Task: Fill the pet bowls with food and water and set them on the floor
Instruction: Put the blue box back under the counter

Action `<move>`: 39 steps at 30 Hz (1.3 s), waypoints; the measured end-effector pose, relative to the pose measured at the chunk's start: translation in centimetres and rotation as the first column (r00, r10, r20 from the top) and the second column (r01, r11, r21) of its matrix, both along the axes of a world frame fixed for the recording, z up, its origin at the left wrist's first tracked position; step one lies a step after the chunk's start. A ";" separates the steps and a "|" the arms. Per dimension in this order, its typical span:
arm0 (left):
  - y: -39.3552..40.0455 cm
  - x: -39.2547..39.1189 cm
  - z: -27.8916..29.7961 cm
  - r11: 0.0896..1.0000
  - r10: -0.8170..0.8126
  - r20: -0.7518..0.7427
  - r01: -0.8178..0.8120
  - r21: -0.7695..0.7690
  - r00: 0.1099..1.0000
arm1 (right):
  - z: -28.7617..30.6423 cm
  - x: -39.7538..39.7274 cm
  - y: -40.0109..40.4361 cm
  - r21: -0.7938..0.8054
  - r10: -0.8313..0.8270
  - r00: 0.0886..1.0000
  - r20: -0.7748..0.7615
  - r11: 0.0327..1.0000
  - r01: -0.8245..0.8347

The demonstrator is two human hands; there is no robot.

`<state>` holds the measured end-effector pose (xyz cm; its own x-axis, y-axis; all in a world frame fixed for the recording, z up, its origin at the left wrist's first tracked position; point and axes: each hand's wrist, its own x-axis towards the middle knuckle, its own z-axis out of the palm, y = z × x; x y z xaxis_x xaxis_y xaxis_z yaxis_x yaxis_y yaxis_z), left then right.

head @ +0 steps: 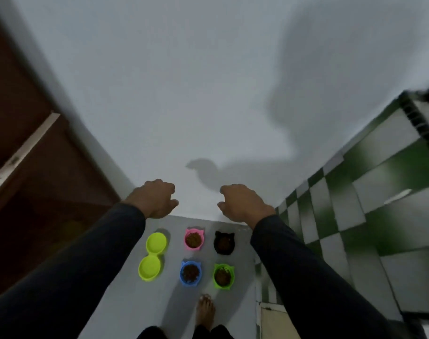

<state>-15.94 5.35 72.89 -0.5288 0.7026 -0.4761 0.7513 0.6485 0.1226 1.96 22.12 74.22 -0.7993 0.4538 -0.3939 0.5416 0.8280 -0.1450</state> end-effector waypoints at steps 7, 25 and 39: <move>2.1 1.4 5.3 0.970 -0.225 -0.094 0.232 0.069 0.970 | 5.4 4.1 -1.8 0.065 -0.240 0.968 -0.078 0.967 0.245; 3.3 15.0 12.1 0.662 -0.732 -0.100 0.738 0.132 0.674 | 13.2 21.2 -15.6 0.103 -0.723 0.675 -0.148 0.668 0.737; -4.7 38.9 13.6 0.336 -0.935 -0.042 0.919 0.207 0.352 | 14.0 42.5 -31.8 0.115 -0.938 0.310 -0.158 0.294 0.949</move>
<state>23.00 0.60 86.48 0.5452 0.7836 -0.2977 0.8379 -0.4982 0.2230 44.47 -9.72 88.17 0.2074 0.9559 -0.2080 0.9624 -0.2375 -0.1320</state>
